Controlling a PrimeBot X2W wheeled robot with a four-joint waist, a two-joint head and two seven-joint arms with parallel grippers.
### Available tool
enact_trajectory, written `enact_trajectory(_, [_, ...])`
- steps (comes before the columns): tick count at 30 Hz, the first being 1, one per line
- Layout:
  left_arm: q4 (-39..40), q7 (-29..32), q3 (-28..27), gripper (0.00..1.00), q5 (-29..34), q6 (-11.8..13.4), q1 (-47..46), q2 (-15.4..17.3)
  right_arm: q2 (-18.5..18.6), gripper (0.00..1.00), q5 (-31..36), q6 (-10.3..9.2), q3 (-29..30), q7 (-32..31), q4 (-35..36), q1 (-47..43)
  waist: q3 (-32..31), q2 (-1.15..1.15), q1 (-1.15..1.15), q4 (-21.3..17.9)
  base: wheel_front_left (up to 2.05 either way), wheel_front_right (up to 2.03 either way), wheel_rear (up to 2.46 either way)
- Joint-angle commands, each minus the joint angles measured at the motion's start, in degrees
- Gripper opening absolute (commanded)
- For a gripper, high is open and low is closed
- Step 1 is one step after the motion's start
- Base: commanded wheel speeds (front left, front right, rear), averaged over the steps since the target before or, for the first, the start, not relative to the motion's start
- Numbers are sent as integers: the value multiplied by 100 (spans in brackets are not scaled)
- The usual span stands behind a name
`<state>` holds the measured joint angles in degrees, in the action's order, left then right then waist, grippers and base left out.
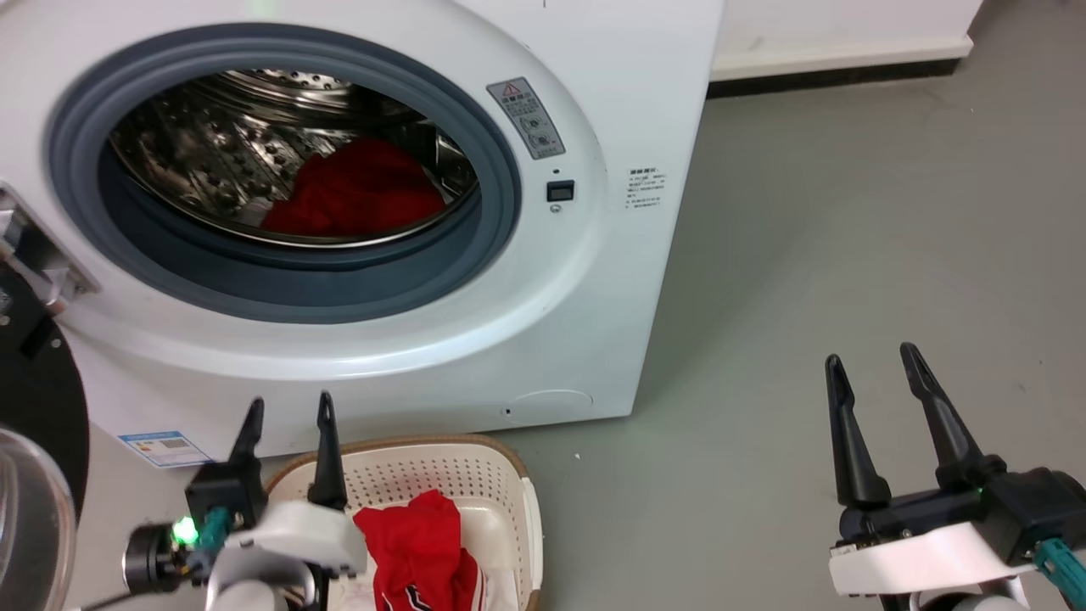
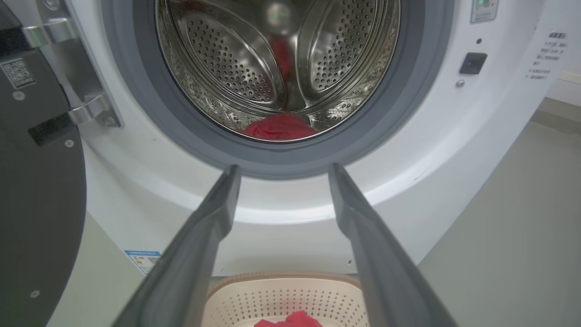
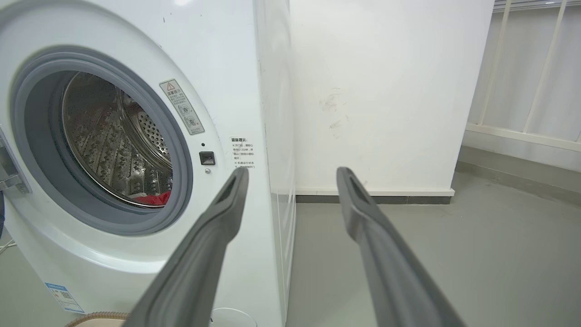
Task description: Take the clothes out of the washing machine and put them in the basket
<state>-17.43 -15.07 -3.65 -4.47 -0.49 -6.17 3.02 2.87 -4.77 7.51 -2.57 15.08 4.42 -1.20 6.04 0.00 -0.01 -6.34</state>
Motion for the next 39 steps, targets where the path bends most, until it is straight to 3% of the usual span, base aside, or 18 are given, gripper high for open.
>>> enact_trajectory(1, [-102, -15, -41, 100, 37, -28, -203, 53, 1, 100, -31, -4, -17, 13, 33, 112, 114, 0, 1, -77, 0, 0, 0])
enact_trajectory(9, [-880, -15, -267, 100, 93, -156, -1478, 434, 1, 100, -163, -4, -151, 13, 136, 573, 799, 0, 1, -421, 0, 0, 0])
enact_trajectory(23, [-2586, 18, -188, 100, 309, -466, -4407, 1729, -1, 100, -582, -4, -359, 13, 408, 1477, 2363, 0, 1, -1078, 0, 0, 0])
enact_trajectory(31, [-3362, 571, 228, 100, 433, -642, -6135, 2365, -1, 100, -855, -4, -302, 13, 679, 1824, 3178, 0, 1, -1276, 0, 0, 0])
enact_trajectory(39, [-3785, 1614, 610, 100, 330, -685, -7457, 2542, -1, 100, -1012, -4, -266, 13, 885, 2007, 3698, 0, 1, -1330, 0, 0, 0])
